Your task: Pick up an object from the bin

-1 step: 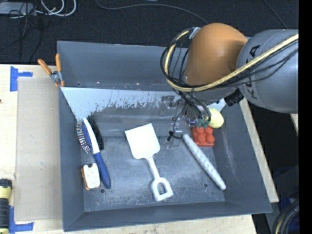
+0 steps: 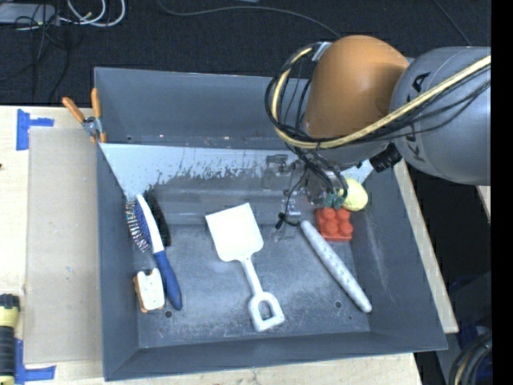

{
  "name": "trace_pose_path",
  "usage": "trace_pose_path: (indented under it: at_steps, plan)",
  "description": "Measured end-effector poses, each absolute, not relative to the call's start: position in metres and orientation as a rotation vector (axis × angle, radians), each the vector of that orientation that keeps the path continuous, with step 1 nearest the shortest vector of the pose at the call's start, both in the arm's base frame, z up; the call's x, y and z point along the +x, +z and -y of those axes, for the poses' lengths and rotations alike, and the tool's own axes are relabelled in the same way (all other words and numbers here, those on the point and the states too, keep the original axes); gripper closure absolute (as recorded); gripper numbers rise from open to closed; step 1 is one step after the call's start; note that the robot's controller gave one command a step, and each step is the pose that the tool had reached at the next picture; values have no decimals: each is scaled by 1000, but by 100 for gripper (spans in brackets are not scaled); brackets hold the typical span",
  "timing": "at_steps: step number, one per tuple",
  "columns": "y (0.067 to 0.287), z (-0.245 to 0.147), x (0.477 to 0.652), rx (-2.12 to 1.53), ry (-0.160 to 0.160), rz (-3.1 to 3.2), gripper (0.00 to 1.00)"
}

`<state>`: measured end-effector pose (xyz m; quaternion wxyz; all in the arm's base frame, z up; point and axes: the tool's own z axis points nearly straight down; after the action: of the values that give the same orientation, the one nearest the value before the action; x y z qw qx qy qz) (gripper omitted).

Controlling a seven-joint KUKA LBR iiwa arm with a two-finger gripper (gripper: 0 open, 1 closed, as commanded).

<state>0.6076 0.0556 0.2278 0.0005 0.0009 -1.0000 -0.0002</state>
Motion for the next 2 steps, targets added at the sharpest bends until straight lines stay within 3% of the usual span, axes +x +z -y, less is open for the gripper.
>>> trace_pose_path:
  at_steps: [1, 2]
  plan:
    - [204, -36, 599, 172, -3, 3137, 0]
    - [151, -76, 592, 186, 1, 3135, 0]
